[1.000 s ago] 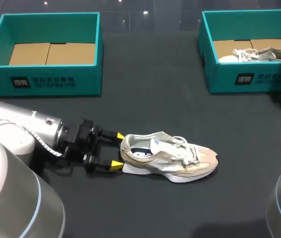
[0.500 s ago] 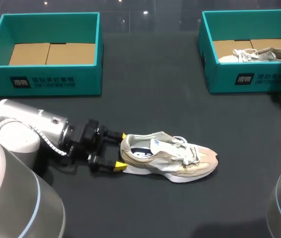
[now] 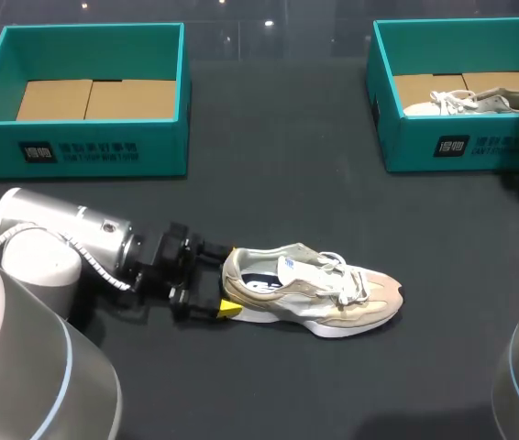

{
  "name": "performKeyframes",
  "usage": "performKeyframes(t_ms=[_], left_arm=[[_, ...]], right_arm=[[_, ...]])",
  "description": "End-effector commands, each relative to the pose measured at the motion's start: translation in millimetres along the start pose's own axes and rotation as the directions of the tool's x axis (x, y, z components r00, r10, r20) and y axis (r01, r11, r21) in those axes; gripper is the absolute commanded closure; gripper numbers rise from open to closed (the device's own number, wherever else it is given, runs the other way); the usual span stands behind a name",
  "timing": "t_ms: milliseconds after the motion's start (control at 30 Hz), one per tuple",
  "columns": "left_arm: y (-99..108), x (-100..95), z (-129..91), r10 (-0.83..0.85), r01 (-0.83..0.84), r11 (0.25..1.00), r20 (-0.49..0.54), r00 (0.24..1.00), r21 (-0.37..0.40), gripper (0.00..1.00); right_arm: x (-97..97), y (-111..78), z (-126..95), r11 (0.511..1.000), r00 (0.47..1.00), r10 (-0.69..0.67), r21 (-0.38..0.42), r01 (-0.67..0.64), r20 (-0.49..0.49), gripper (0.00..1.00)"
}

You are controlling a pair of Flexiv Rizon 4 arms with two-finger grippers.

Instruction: Take the shoe out of the shoebox, open the shoe tongue, remove and reinsert the insole, then place the shoe into the shoebox

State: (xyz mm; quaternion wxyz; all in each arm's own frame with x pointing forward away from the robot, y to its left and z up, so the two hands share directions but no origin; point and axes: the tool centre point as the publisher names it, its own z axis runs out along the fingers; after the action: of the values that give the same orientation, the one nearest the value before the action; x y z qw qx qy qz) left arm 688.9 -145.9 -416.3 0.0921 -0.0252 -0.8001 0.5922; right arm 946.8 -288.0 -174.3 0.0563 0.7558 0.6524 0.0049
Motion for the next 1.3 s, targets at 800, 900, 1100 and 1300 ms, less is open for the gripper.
performKeyframes(t_ms=[800, 900, 1100, 1300], left_arm=[[-5.1, 1.7, 31.8, 0.005, -0.005, 1.000, -0.010, 1.000, -0.001, 0.00], [-5.6, 1.9, 33.6, 0.005, -0.005, 1.000, -0.007, 1.000, 0.003, 0.00], [-5.1, 2.1, 35.3, 0.003, -0.003, 1.000, 0.008, 1.000, 0.008, 1.00], [-6.1, 1.9, 32.1, 0.010, -0.011, 1.000, 0.023, 1.000, 0.009, 1.00]], right_arm=[[0.2, -0.5, 0.1, 1.000, 1.000, 0.001, -0.001, -0.001, 0.001, 0.00], [0.2, -0.5, 0.1, 1.000, 1.000, 0.001, -0.001, -0.001, 0.001, 0.00], [0.2, -0.5, 0.1, 1.000, 1.000, 0.001, -0.001, -0.001, 0.001, 0.00], [0.2, -0.5, 0.1, 1.000, 1.000, 0.001, -0.001, -0.001, 0.001, 0.00]])
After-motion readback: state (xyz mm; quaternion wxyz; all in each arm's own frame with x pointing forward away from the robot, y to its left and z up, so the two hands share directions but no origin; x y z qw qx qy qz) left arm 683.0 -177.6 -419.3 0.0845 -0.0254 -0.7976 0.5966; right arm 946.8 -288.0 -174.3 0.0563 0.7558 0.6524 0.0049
